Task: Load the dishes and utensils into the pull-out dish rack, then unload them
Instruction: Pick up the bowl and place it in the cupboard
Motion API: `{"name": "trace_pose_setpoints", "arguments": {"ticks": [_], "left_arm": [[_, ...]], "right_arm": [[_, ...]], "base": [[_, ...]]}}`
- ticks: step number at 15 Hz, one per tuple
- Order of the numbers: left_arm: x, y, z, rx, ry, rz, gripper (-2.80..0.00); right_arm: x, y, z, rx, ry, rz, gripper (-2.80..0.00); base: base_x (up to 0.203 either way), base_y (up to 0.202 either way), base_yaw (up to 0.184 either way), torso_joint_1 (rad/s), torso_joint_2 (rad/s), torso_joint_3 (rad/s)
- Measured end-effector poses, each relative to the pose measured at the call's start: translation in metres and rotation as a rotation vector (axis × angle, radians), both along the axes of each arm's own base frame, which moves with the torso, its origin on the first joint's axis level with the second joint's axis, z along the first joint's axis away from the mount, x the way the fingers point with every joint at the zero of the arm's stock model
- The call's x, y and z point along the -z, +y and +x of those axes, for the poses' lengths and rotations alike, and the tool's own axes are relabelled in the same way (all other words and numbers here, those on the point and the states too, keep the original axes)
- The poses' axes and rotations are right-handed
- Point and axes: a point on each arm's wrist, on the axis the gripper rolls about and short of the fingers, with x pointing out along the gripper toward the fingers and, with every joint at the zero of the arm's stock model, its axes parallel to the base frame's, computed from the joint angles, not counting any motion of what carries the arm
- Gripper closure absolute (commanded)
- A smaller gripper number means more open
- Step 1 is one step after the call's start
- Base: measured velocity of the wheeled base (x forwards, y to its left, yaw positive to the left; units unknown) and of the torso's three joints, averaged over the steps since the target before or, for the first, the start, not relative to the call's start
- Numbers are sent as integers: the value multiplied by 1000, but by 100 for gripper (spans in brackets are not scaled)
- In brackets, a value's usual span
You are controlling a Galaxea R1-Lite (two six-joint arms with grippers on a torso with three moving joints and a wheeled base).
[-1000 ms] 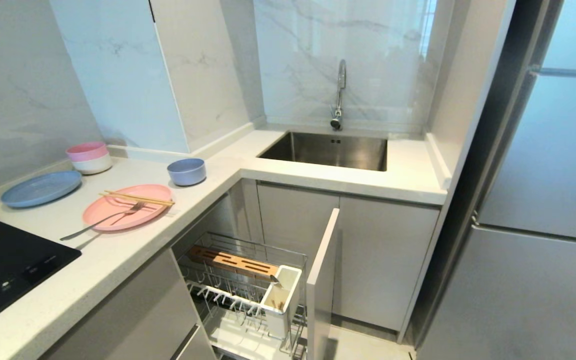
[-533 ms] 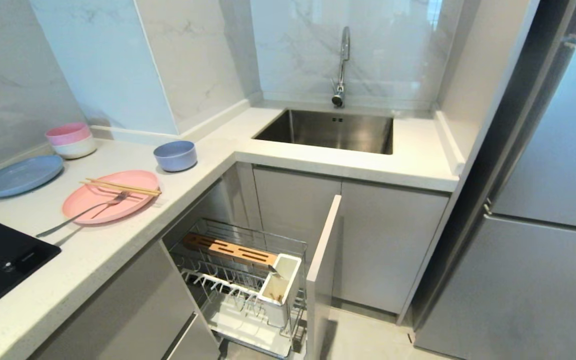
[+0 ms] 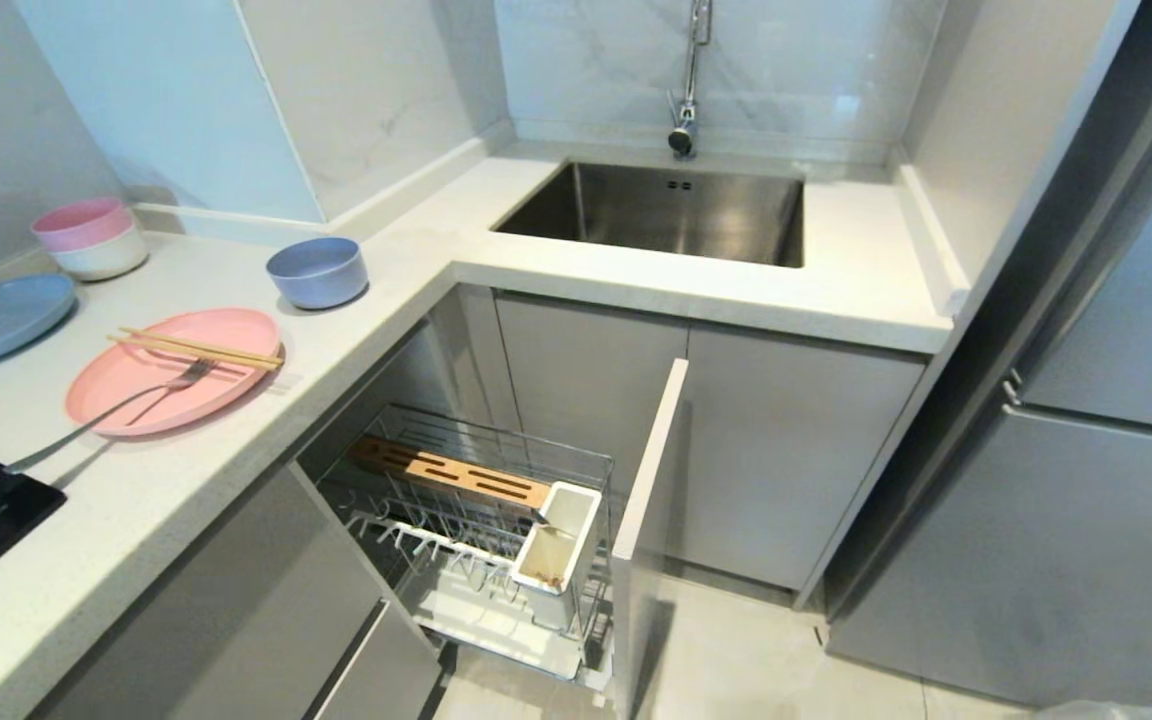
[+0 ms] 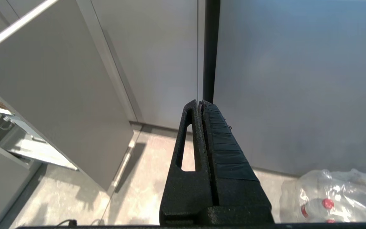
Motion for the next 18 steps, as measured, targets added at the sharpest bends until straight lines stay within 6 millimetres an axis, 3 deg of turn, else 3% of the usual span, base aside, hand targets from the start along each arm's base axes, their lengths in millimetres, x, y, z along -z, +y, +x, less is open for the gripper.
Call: {"name": "trace_pose_setpoints", "arguments": {"ticks": [18], "left_arm": [[0,0,0,2,1,3,0]], "right_arm": [[0,0,0,0,0,0,0]], "base": [[0,0,0,2,3,-197]]}}
